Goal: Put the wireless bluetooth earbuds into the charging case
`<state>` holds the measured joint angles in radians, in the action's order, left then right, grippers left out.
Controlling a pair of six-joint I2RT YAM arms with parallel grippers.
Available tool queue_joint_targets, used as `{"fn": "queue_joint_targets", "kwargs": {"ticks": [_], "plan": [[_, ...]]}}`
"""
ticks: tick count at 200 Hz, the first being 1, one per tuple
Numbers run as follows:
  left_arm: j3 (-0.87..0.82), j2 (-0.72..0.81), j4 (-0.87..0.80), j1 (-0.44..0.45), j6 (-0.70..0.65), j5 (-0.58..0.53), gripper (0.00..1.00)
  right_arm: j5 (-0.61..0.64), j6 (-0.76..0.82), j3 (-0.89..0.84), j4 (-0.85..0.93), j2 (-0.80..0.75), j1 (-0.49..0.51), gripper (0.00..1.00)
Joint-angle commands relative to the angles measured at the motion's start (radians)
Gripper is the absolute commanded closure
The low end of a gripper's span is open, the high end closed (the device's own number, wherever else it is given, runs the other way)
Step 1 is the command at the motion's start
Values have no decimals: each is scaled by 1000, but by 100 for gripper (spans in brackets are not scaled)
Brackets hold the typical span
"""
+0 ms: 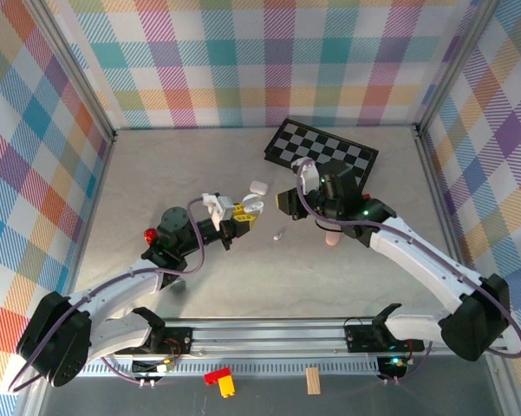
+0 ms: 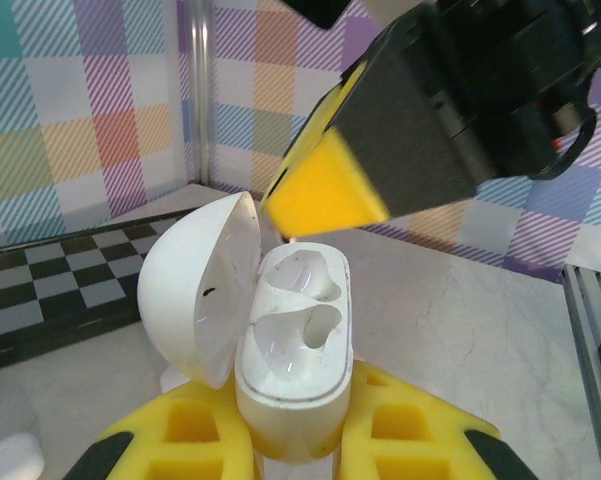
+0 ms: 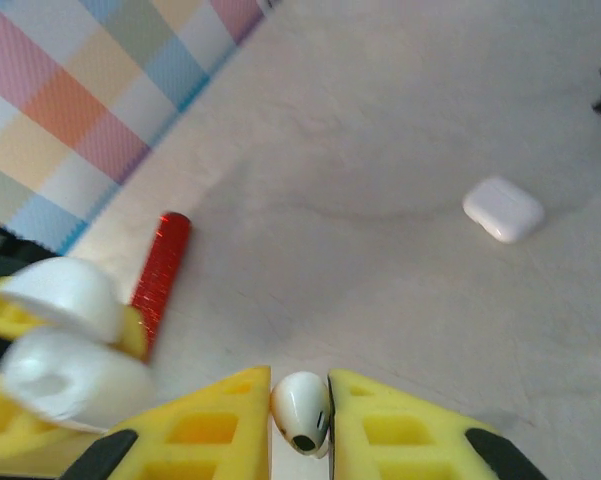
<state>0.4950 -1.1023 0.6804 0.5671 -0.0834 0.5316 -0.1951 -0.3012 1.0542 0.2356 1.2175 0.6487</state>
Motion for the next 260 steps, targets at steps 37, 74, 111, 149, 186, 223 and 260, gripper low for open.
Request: {"fn": "queue_joint_targets", "kwargs": {"ticks": [37, 74, 111, 149, 186, 223, 260], "plan": [[84, -82, -3, 7, -44, 33, 100, -133, -57, -39, -170, -82, -6, 82], [115, -125, -6, 14, -50, 58, 100, -161, -70, -21, -177, -64, -6, 81], [139, -147, -5, 23, -52, 75, 100, -171, -65, -1, -173, -28, -5, 82], [172, -166, -5, 27, -56, 103, 100, -159, -60, 0, -172, -15, -6, 82], [166, -174, 6, 30, -51, 109, 100, -153, -56, -3, -168, -11, -6, 82], [166, -173, 7, 32, -50, 116, 100, -156, -59, -6, -194, -8, -6, 82], [170, -182, 8, 34, -44, 128, 100, -158, -65, -8, -220, 1, -6, 82]]}}
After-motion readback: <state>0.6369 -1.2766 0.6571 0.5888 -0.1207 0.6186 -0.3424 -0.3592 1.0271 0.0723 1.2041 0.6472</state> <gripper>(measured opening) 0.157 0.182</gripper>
